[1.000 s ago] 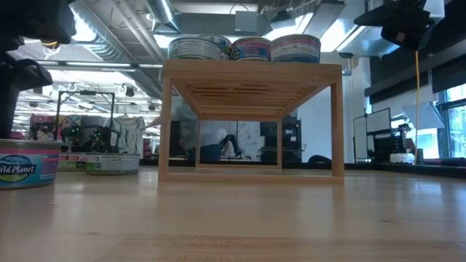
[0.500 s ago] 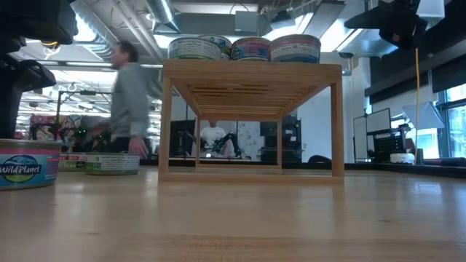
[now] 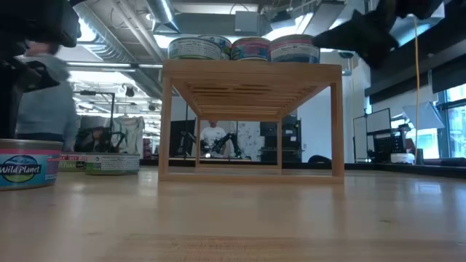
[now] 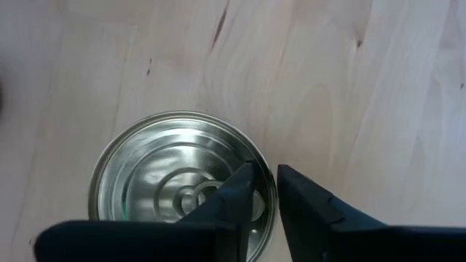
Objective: Stack canned seafood by type on shelf
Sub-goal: Stack the blue tuna can on top of the blue tuna can on the shelf
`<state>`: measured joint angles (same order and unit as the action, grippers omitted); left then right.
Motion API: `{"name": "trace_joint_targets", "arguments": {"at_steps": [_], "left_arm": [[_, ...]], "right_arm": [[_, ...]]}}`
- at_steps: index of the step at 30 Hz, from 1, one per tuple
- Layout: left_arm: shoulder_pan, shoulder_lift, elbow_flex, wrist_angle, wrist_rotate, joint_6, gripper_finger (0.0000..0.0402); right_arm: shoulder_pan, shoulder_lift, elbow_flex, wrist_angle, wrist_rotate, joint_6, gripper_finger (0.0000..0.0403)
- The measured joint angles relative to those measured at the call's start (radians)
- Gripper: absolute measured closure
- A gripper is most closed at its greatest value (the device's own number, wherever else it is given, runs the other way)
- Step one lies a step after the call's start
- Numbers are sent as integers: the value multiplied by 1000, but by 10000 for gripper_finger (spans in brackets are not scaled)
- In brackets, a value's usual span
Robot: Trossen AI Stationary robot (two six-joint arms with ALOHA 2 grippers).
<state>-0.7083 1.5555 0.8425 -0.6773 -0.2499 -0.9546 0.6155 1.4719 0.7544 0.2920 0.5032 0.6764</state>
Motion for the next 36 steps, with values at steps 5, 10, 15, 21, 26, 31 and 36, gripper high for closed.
{"name": "trace_joint_targets", "arguments": {"at_steps": [5,10,15,21,26,31,36], "left_arm": [[0,0,0,3,-2,1,349],[0,0,-1,9,-1,1,335],[1,0,-1,17,2,-4,304],[1,0,-1,19,6,44,289],[1,0,-1,14,1,90,300],[1,0,-1,8,-4,98,319],[2,0,-1,6,-6,99,325]], "right_arm": [[0,109,0,181,1,-142,104],[0,192,0,304,14,-217,104],[0,265,0,395,26,-276,104],[0,360,63,422,74,-379,104],[0,448,176,410,72,-577,104],[-9,477,240,410,92,-769,104],[-26,477,276,355,97,-947,104]]}}
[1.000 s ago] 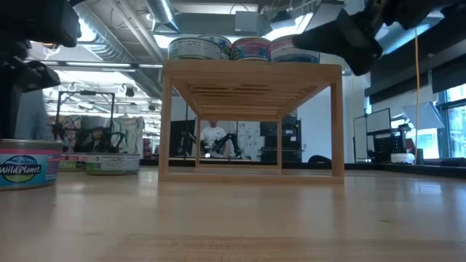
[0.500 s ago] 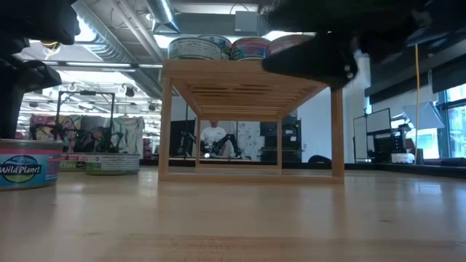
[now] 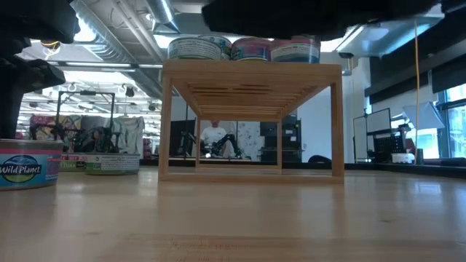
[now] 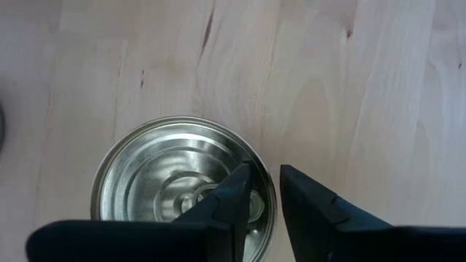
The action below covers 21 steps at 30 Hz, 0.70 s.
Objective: Stack canned seafood by type on shelf
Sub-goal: Stack the blue tuna can on top of the blue tuna can on the shelf
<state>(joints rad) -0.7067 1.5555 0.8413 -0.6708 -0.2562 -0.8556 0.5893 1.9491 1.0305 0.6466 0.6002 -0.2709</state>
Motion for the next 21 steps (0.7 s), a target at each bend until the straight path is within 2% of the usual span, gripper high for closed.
{"name": "trace_joint_targets", "arguments": {"at_steps": [6,12,16,21], "left_arm": [[0,0,0,4,1,0,309],[2,1,-2,-1,-23,10,294],[4,2,-2,-3,-34,22,296],[4,2,-3,-14,-41,45,311]], "right_arm": [[-23,17,43,-37,-13,-129,104],[-49,110,137,-39,-33,-251,104],[-62,175,216,-45,-29,-312,104],[-87,233,286,-48,-35,-314,104]]}}
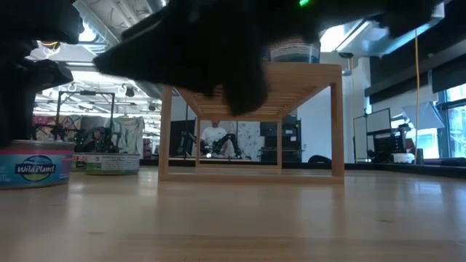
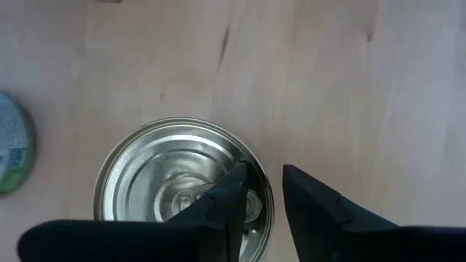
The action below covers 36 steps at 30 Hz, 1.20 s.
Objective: Stack canned seafood by type on shelf
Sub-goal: Stack the blue tuna can on top of the blue tuna can on the shelf
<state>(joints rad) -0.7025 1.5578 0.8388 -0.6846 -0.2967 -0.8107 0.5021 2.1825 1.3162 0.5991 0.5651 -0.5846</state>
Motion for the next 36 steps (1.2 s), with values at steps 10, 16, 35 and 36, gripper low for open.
{"name": "trace_joint_targets", "arguments": {"at_steps": [10,16,35,36], "left_arm": [[6,0,1,-131,-28,0,345],[6,0,1,-159,-38,-25,350],[6,3,20,-156,-57,-25,400],[6,4,28,-151,-57,-25,400]], "right_arm": [[-65,34,32,-2,-54,2,104],[-74,34,32,-3,-61,2,104],[-83,34,32,-35,-146,1,104],[-84,34,32,-35,-141,1,104]]}}
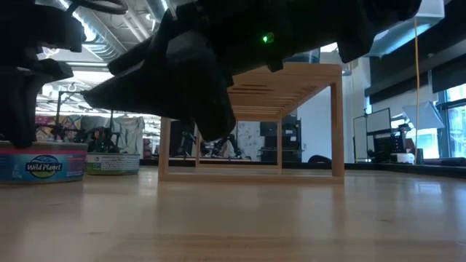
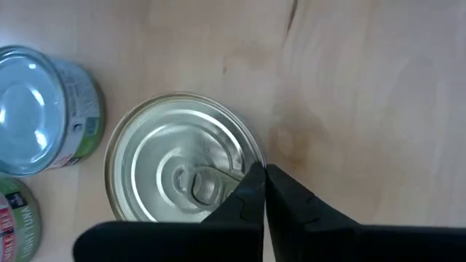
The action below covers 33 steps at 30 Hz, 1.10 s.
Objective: Stack canned seafood by type on shelf
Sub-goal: Stack the blue tuna can on top of the blue tuna can on the shelf
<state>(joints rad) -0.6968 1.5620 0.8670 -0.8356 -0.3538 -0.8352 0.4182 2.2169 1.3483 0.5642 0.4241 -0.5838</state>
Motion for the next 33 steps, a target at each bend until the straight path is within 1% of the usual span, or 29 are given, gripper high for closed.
{"name": "trace_joint_targets", "arguments": {"at_steps": [4,9,17,26,33], "left_arm": [[0,3,28,12,5,0,401],[0,3,32,30,4,-3,401],[-1,3,34,157,-3,-3,401],[-1,2,36,279,-10,-2,401],[6,0,37,332,-11,-2,401]], "right_arm": [[-3,0,0,-14,2,0,104],[0,0,0,-34,1,0,104],[0,0,0,-118,1,4,104],[0,0,0,-126,1,0,104],[0,0,0,-143,1,-103,104]]}}
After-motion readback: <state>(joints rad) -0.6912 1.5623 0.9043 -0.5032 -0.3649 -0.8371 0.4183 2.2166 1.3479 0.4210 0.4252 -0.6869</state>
